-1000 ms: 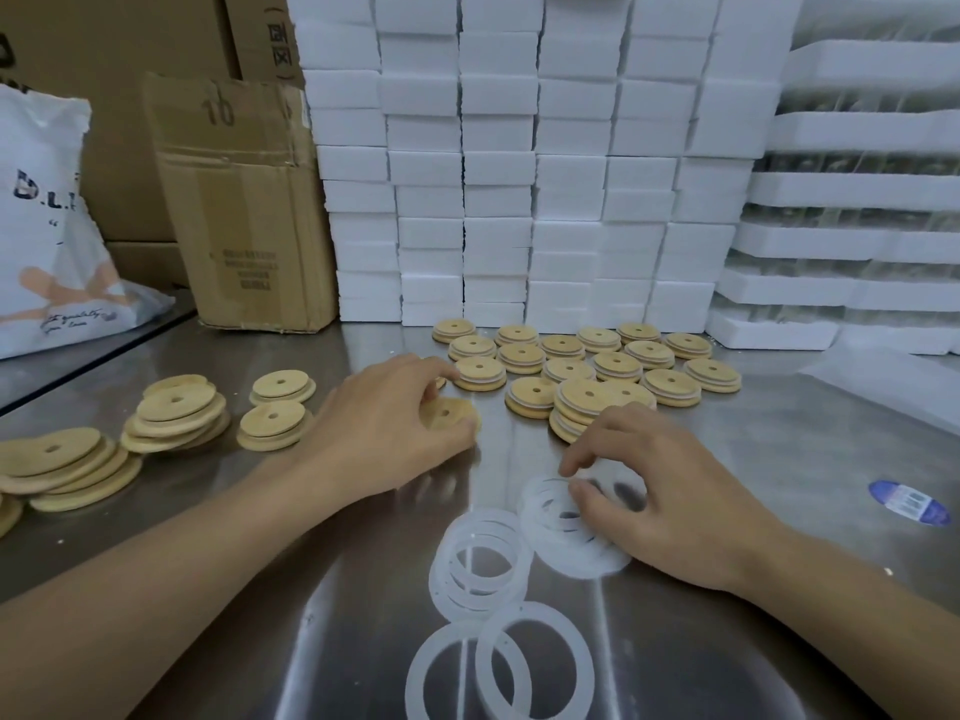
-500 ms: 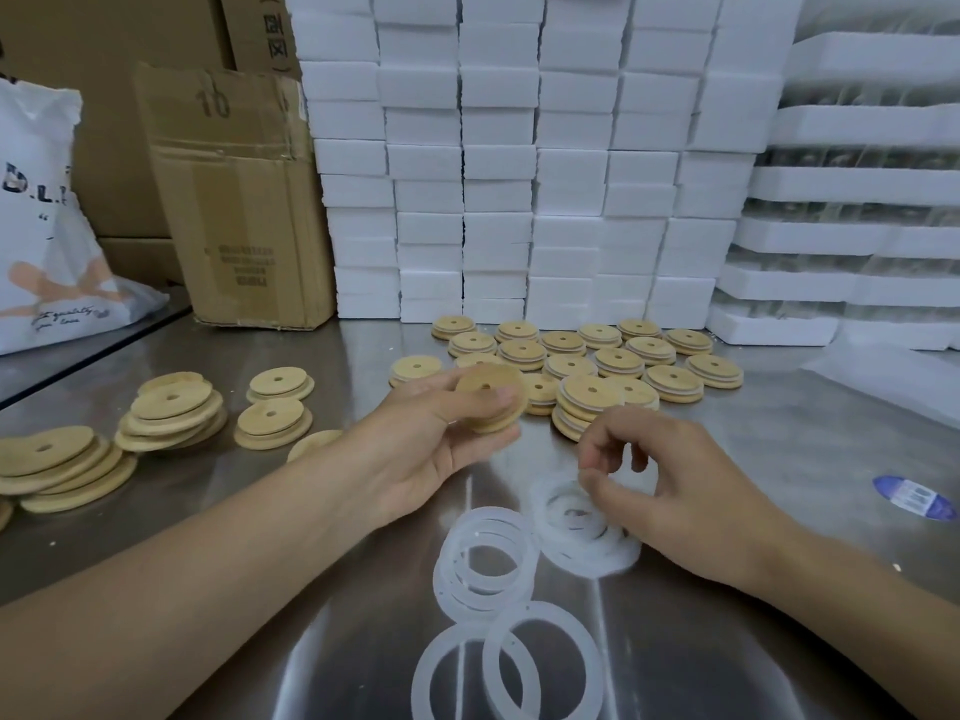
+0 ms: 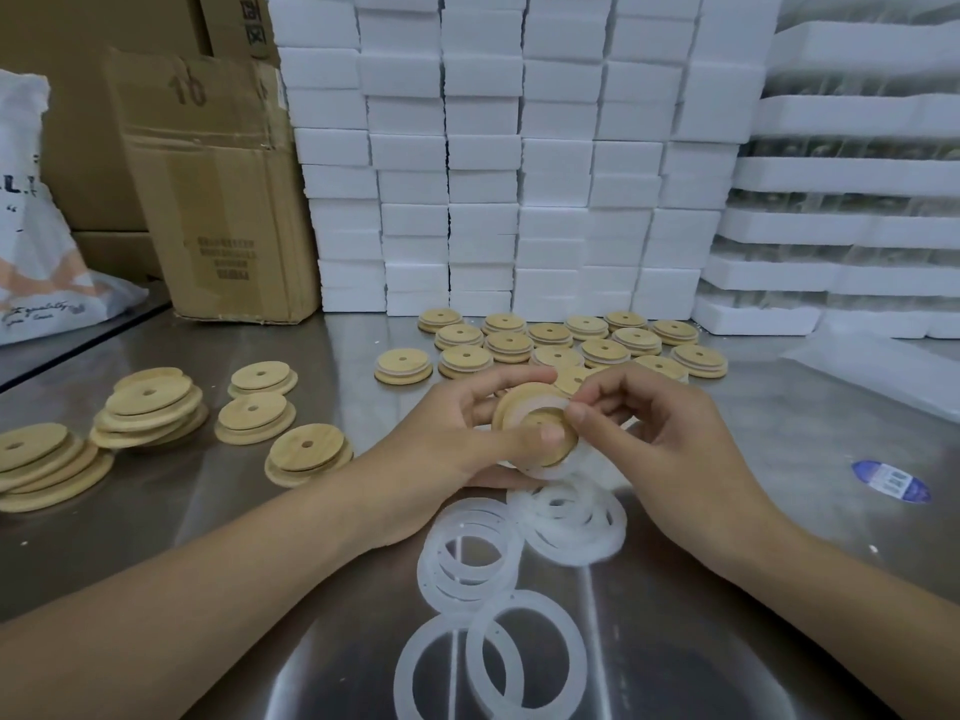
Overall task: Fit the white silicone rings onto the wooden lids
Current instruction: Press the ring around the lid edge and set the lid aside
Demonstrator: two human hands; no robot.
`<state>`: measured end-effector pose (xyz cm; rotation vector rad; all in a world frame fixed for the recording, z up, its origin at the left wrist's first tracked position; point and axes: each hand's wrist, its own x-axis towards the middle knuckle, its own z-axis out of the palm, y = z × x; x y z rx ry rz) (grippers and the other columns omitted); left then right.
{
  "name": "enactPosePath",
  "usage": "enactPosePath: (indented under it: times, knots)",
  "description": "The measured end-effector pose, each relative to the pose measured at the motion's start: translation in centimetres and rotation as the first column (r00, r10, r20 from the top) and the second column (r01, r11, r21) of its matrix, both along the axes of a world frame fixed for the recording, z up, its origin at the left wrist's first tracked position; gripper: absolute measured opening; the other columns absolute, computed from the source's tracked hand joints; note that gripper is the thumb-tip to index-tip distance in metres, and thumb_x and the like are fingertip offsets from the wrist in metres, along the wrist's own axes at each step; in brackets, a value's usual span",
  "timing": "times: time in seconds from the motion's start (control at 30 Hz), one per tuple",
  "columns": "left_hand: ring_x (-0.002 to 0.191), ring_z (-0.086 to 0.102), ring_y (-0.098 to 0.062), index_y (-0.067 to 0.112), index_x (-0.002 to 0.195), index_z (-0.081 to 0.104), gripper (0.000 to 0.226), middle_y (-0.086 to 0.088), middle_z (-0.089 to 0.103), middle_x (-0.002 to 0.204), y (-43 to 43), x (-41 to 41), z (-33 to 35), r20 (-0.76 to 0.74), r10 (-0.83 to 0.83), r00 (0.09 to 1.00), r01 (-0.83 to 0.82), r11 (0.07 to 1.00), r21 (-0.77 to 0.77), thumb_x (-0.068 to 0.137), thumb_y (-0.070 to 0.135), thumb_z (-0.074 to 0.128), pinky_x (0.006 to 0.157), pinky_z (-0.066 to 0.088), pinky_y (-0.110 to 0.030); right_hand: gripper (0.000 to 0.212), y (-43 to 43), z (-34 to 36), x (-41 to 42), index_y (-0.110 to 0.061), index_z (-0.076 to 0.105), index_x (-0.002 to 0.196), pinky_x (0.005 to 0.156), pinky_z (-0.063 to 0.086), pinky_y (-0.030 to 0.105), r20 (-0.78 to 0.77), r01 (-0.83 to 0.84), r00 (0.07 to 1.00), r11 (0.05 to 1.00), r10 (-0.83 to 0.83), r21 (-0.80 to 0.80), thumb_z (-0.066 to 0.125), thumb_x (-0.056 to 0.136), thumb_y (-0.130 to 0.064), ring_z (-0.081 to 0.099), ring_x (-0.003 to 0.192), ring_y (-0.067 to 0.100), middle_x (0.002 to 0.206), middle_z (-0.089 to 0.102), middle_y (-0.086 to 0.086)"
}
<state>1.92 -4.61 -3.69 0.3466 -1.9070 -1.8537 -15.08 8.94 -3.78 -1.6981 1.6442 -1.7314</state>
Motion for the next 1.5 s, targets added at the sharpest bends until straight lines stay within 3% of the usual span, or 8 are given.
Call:
enactPosePath:
  times: [0.17,0.5,0.67,0.97,1.2,1.33,1.4,1.5]
  knots:
    - [0.119,0.075,-0.026,0.027,0.138,0.071,0.045,-0.007,0.077,0.126,0.48,-0.22,-0.31,-0.045,0.034,0.998,-0.038,0.995,-0.087,0.1,0.003,0.072,0.091,0.066,-0.047,0.013,0.03,0.01,0.0,-0.021,0.073,0.09,0.069,0.044,0.01,-0.012,0.046,0.999,0.999,-0.046,-0.028,0.074,0.098,-0.01,0.061,0.08,0.007,0.083,0.069,-0.011]
    - [0.121,0.074,-0.026,0.029,0.142,0.069,0.037,-0.005,0.076,0.131,0.59,0.29,-0.16,-0.056,-0.021,0.998,0.017,0.997,-0.074,0.108,0.015,0.06,0.096,0.064,-0.046,0.013,0.24,0.08,0.19,-0.019,0.073,0.09,0.065,0.044,0.014,-0.009,0.014,1.0,0.999,-0.014,-0.04,0.073,0.098,-0.009,0.06,0.079,0.007,0.082,0.068,-0.011]
    - [0.125,0.072,-0.028,0.03,0.142,0.069,0.04,-0.006,0.075,0.134,0.39,0.33,-0.23,-0.059,-0.039,0.997,0.036,0.998,-0.041,0.105,0.023,0.059,0.101,0.061,-0.051,0.011,0.24,0.08,0.16,-0.017,0.073,0.09,0.066,0.043,0.014,-0.003,0.026,1.0,0.999,-0.026,-0.04,0.072,0.098,-0.009,0.059,0.079,0.007,0.082,0.068,-0.008]
    - [0.118,0.073,-0.039,0.023,0.128,0.077,0.028,-0.021,0.074,0.125,0.32,0.2,-0.29,-0.115,0.061,0.991,-0.061,0.998,0.008,0.108,0.014,0.059,0.086,0.066,-0.054,0.013,0.11,0.08,0.14,-0.017,0.073,0.094,0.067,0.044,0.015,-0.032,0.029,0.999,0.999,-0.03,-0.026,0.069,0.1,-0.006,0.061,0.081,0.009,0.085,0.07,-0.006]
    - [0.117,0.075,-0.034,0.021,0.12,0.081,0.027,-0.016,0.077,0.124,0.31,0.27,-0.3,-0.147,0.117,0.982,-0.106,0.991,0.078,0.107,0.011,0.06,0.084,0.066,-0.056,0.01,-0.28,-0.09,0.17,-0.017,0.074,0.098,0.08,0.059,0.038,0.044,0.03,0.999,0.999,-0.029,-0.022,0.073,0.097,-0.007,0.068,0.085,0.021,0.089,0.073,0.001]
    - [0.118,0.074,-0.034,0.022,0.121,0.08,0.027,-0.014,0.077,0.124,0.31,0.26,-0.24,-0.153,0.146,0.977,-0.134,0.987,0.09,0.108,0.011,0.059,0.085,0.066,-0.055,0.008,-0.13,-0.26,0.16,-0.021,0.072,0.096,0.077,0.057,0.044,0.089,0.051,0.995,0.999,-0.051,0.006,0.079,0.093,-0.018,0.066,0.078,0.029,0.081,0.072,0.002]
    - [0.118,0.074,-0.035,0.02,0.123,0.079,0.027,-0.015,0.076,0.125,0.24,0.25,-0.25,-0.16,0.166,0.973,-0.151,0.983,0.101,0.108,0.011,0.058,0.087,0.065,-0.056,0.009,-0.02,-0.24,0.04,-0.021,0.073,0.09,0.074,0.056,0.039,0.071,0.058,0.996,0.997,-0.061,0.046,0.081,0.092,-0.025,0.066,0.077,0.03,0.079,0.071,0.002]
    - [0.117,0.075,-0.035,0.019,0.125,0.078,0.027,-0.017,0.076,0.124,0.3,0.24,-0.23,-0.163,0.166,0.973,-0.149,0.983,0.11,0.108,0.011,0.059,0.087,0.065,-0.056,0.015,0.17,-0.15,0.02,-0.023,0.075,0.082,0.058,0.048,0.016,0.041,0.032,0.998,0.991,-0.038,0.131,0.077,0.094,-0.031,0.064,0.07,0.012,0.072,0.071,-0.004]
